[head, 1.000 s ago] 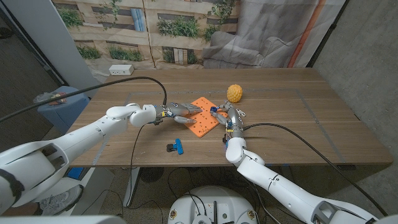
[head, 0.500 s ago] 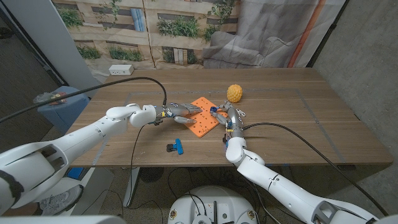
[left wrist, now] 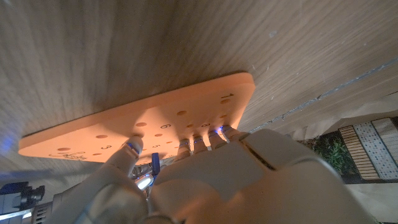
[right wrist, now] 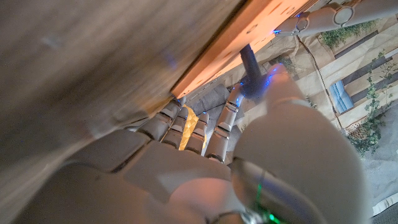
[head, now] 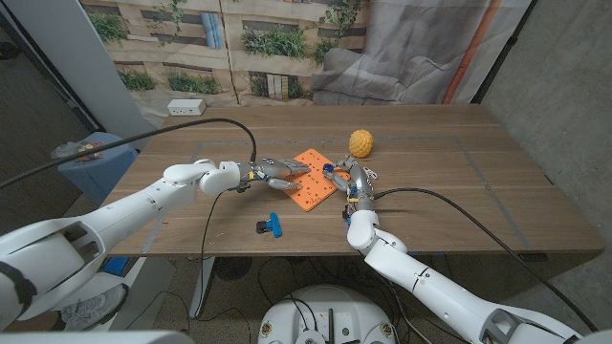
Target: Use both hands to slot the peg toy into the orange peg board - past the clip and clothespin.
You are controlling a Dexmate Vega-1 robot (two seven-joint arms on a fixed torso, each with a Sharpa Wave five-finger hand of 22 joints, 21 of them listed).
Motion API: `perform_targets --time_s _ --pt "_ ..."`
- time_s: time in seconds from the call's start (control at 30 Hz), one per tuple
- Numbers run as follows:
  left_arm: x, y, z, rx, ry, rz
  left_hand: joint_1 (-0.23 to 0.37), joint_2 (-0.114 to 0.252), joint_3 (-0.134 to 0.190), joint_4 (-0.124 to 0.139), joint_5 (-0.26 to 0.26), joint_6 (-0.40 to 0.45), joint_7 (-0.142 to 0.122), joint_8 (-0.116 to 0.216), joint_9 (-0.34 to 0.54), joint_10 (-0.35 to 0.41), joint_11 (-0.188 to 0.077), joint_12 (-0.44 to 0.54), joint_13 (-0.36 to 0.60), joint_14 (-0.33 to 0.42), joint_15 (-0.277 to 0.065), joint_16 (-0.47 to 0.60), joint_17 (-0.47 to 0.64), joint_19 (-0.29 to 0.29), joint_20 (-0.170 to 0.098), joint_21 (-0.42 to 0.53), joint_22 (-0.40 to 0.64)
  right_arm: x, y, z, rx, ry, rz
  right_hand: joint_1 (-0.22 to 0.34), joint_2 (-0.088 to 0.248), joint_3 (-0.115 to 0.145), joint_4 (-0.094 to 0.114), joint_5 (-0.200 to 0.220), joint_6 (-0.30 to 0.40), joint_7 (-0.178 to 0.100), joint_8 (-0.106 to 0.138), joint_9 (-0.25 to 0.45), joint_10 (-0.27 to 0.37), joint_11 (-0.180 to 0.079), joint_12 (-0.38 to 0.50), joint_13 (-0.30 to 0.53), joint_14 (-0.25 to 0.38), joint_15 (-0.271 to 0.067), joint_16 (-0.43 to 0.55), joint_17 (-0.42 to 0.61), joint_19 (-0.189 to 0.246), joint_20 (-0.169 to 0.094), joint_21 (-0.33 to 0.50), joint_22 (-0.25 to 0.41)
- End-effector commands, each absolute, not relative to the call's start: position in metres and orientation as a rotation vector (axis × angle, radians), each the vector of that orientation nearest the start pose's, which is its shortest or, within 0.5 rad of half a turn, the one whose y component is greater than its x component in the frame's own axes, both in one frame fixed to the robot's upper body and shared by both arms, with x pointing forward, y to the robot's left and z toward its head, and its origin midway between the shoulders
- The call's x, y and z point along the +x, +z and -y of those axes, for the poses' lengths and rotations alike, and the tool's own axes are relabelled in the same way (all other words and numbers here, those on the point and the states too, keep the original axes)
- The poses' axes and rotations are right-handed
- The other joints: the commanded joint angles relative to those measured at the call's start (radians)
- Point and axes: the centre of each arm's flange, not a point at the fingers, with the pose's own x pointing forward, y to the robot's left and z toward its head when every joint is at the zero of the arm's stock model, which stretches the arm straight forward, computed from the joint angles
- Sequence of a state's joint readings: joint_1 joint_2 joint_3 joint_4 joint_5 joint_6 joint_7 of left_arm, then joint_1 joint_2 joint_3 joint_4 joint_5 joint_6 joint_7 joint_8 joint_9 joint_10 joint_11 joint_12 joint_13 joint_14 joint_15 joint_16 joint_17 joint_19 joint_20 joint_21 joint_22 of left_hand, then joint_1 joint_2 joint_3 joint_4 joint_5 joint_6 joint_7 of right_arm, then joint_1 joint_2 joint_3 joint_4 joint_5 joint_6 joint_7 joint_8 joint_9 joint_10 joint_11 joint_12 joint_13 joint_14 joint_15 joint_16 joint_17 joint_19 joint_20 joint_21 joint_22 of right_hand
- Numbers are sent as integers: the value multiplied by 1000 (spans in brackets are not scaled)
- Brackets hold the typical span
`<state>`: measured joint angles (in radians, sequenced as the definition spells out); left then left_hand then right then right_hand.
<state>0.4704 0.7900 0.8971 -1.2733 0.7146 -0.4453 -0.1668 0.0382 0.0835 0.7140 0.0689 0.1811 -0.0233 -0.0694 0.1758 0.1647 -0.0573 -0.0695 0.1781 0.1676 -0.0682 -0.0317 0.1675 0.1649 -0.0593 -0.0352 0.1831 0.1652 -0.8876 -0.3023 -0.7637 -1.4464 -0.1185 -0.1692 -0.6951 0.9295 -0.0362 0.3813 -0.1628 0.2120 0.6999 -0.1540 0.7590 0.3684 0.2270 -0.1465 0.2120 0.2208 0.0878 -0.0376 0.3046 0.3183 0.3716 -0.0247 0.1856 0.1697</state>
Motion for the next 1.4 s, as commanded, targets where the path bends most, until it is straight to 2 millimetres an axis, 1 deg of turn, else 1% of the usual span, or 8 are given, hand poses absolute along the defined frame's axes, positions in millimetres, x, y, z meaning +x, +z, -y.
perform_targets --time_s 0.03,0.57,1.4 --pt "661 -56 -223 1881 -571 598 -2 69 5 -6 0 57 -1 7 8 43 -6 7 6 21 -69 7 1 7 -140 9 6 616 -128 84 -573 -140 511 56 72 -3 1 5 75 -70 10 5 3 0 1 3 -7 -34 2 4 -1 0 7 2" --pt "663 -56 -223 1882 -573 596 1 70 7 -12 0 56 -2 7 8 42 -7 7 6 21 -69 7 1 7 -140 9 6 614 -129 84 -568 -134 503 53 73 -6 2 6 74 -70 9 4 1 1 1 3 -12 -32 0 5 -5 3 6 2" --pt "659 -60 -222 1875 -567 600 5 72 10 -22 -1 55 -3 7 8 42 -8 7 6 21 -69 7 1 7 -138 8 6 613 -132 83 -562 -128 502 50 76 -10 3 7 71 -70 6 0 2 4 1 3 -12 -31 0 6 -7 4 7 2"
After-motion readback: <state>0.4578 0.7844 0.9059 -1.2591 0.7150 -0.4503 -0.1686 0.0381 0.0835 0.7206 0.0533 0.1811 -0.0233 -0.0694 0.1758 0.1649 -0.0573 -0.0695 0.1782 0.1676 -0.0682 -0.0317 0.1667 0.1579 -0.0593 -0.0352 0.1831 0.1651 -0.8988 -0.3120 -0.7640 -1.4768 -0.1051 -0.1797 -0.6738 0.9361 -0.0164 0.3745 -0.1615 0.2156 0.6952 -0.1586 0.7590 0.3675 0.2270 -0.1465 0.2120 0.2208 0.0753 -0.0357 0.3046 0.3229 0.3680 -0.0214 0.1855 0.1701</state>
